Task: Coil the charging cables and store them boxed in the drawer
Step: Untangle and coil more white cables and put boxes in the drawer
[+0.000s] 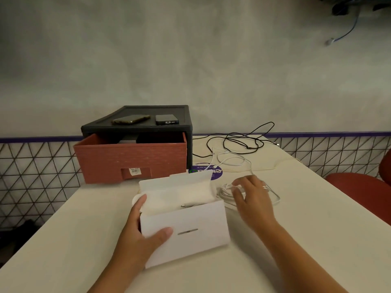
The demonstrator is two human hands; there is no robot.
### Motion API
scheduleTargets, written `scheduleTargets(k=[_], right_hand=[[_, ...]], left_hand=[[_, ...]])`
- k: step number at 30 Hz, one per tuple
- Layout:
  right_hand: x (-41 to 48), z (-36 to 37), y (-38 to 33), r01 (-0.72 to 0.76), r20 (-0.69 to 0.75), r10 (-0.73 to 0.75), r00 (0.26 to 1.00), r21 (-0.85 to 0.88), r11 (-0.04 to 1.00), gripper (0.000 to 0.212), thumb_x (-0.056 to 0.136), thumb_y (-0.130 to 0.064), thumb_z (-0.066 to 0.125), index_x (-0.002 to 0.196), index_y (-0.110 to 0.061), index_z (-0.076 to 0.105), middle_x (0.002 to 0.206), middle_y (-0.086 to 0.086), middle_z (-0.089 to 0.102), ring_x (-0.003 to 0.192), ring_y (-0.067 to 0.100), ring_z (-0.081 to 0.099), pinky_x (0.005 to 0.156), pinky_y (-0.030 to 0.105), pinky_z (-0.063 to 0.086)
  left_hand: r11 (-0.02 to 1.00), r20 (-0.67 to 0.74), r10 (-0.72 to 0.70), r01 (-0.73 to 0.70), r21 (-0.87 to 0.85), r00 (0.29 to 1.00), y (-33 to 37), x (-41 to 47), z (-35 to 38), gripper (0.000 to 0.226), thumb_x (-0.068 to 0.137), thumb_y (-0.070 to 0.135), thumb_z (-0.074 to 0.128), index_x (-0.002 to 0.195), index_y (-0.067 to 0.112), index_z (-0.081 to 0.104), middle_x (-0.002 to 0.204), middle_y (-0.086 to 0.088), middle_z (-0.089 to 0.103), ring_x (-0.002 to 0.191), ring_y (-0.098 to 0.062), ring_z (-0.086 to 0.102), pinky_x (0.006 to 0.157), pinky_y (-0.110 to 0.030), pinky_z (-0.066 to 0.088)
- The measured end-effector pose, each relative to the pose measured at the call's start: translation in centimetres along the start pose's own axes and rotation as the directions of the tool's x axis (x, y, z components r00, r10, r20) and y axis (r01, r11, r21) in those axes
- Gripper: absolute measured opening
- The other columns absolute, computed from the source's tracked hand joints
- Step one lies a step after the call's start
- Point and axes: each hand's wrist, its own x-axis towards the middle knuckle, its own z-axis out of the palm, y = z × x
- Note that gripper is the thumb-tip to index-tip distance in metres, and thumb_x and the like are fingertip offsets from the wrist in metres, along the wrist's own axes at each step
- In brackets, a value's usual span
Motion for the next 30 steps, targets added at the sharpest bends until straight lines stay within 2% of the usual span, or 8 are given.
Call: scheduleTargets(k=[4, 8, 15, 18, 21, 25, 27, 30], right_hand=[[2.6, -0.5, 2.7, 0.094, 0.314, 0.076, 0.947, -0.494, 0.864, 0.043, 0.091, -0.028, 0.051, 0.133, -0.026, 0.047, 0.138, -0.002, 0.041, 0.124, 0.025, 0.039, 0.102, 0.038, 0.036], [3.7, 0.2, 4.2, 0.202, 0.546, 0.076, 0.834, -0.433, 0.879, 0.04, 0.089, -0.028, 0.055, 0.128, -0.018, 0.055, 0.137, -0.002, 0.042, 0.114, 0.022, 0.052, 0.096, 0.029, 0.042], [4.0, 0.0, 4.0, 0.159, 0.472, 0.064, 0.879, -0.418, 0.894, 0.026, 0.08, -0.012, 0.055, 0.106, -0.012, 0.059, 0.107, 0.005, 0.058, 0.098, 0.025, 0.059, 0.072, 0.023, 0.041], [3.7, -2.3, 2.5, 0.094, 0.273, 0.002, 0.962, -0.338, 0.936, 0.006, 0.079, -0.008, 0.055, 0.08, -0.013, 0.053, 0.082, 0.006, 0.053, 0.077, 0.028, 0.053, 0.059, 0.028, 0.03], [3.4, -5.9, 0.1, 0.06, 0.095, -0.046, 0.994, -0.151, 0.987, 0.005, 0.083, -0.01, 0.061, 0.079, -0.013, 0.059, 0.066, 0.004, 0.057, 0.061, 0.024, 0.05, 0.053, 0.029, 0.034], [2.2, -10.5, -4.3, 0.106, 0.269, -0.208, 0.94, 0.351, 0.93, 0.026, 0.073, -0.051, 0.069, 0.083, -0.027, 0.068, 0.07, 0.004, 0.067, 0.058, 0.014, 0.058, 0.056, 0.026, 0.047], [1.8, -11.0, -6.1, 0.14, 0.366, -0.323, 0.873, 0.446, 0.884, 0.011, 0.076, -0.034, 0.074, 0.084, -0.027, 0.07, 0.072, -0.003, 0.068, 0.055, 0.004, 0.055, 0.057, 0.018, 0.046], [1.1, -9.3, -8.5, 0.315, 0.445, -0.44, 0.78, 0.328, 0.891, 0.01, 0.085, -0.01, 0.061, 0.085, -0.018, 0.068, 0.07, -0.015, 0.063, 0.062, -0.002, 0.054, 0.062, 0.011, 0.042]], left_hand=[[1.0, -0.02, 0.012, -0.013, -0.014, 1.0, -0.5, 0.6, -0.1, 0.09, 0.069, -0.003, 0.077, 0.137, 0.037, 0.033, 0.105, 0.018, 0.057, 0.093, 0.001, 0.057, 0.061, -0.006, 0.046], [0.999, -0.005, 0.05, -0.05, -0.015, 0.999, -0.8, 0.8, -0.2, 0.095, 0.066, -0.004, 0.079, 0.135, 0.041, 0.03, 0.111, 0.024, 0.053, 0.093, 0.009, 0.058, 0.07, -0.009, 0.047], [0.997, 0.015, 0.079, -0.079, -0.017, 0.997, -1.2, 0.8, -0.5, 0.1, 0.057, 0.011, 0.085, 0.133, 0.044, 0.028, 0.113, 0.028, 0.051, 0.09, 0.022, 0.055, 0.07, 0.001, 0.042], [0.997, 0.019, 0.08, -0.08, 0.013, 0.997, -1.3, 0.8, -0.5, 0.102, 0.056, 0.013, 0.086, 0.133, 0.044, 0.027, 0.115, 0.026, 0.053, 0.094, 0.021, 0.054, 0.072, 0.0, 0.042], [0.996, 0.005, 0.089, -0.089, 0.025, 0.996, -1.3, 0.8, -0.5, 0.097, 0.066, 0.002, 0.082, 0.135, 0.042, 0.026, 0.112, 0.025, 0.054, 0.089, 0.022, 0.055, 0.071, 0.001, 0.042], [0.998, 0.056, 0.061, -0.061, 0.006, 0.997, -1.3, 0.8, -0.6, 0.1, 0.061, 0.013, 0.086, 0.132, 0.046, 0.025, 0.106, 0.03, 0.058, 0.089, 0.021, 0.056, 0.072, -0.002, 0.044], [0.999, 0.088, 0.042, -0.043, 0.011, 0.995, -1.3, 0.8, -0.6, 0.102, 0.044, 0.032, 0.084, 0.127, 0.051, 0.027, 0.097, 0.036, 0.063, 0.092, 0.017, 0.058, 0.073, -0.003, 0.044], [1.0, 0.15, 0.021, -0.023, 0.008, 0.988, -0.9, 0.3, -0.5, 0.103, 0.034, 0.04, 0.078, 0.123, 0.054, 0.029, 0.099, 0.04, 0.057, 0.09, 0.019, 0.057, 0.071, -0.002, 0.043]])
